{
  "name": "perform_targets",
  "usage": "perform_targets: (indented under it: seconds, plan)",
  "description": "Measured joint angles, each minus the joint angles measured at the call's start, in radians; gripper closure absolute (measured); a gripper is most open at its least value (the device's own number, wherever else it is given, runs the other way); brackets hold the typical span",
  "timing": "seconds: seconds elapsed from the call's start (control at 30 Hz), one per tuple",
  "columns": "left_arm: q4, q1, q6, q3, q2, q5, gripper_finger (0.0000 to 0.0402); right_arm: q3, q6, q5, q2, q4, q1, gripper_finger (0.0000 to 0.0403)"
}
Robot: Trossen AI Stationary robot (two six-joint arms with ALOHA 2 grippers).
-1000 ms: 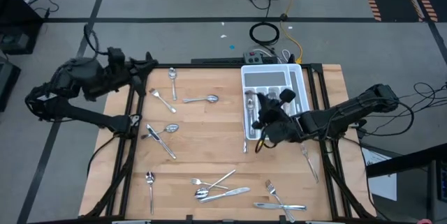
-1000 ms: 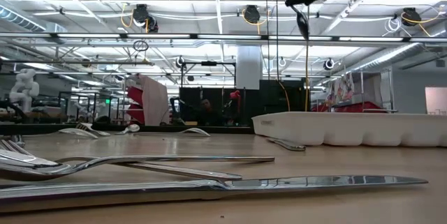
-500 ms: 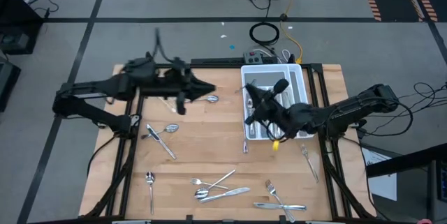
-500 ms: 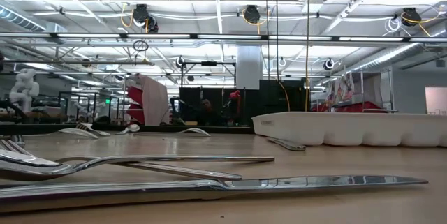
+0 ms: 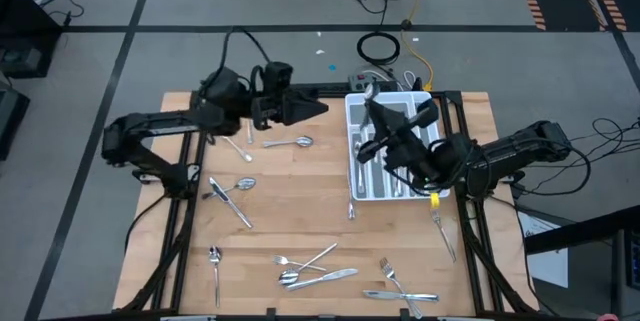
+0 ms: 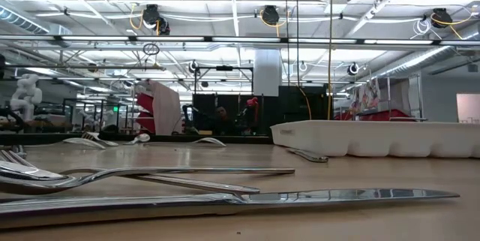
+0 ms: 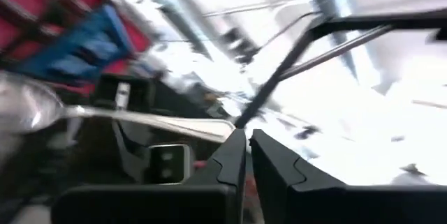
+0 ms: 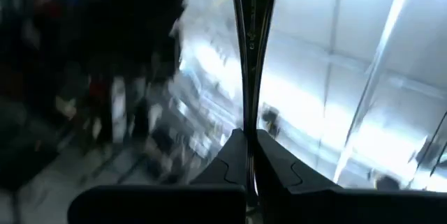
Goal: Sort silverware
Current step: Put the silver spoon into the white silverware tray
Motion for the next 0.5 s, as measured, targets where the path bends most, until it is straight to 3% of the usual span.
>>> perform_targets:
  seconds: [0.33, 0.5]
  plan:
    - [0.472, 0.072, -0.372, 0.0, 0.177, 0.101, 0.0369, 0.0, 0.127, -0.28, 0.0, 0.027, 0.036, 0.0403]
    - [0.509, 0.113, -0.472, 0.0, 0.254, 0.321, 0.0369, 0.0, 0.14, -0.298, 0.0, 0.026, 0.078, 0.0403]
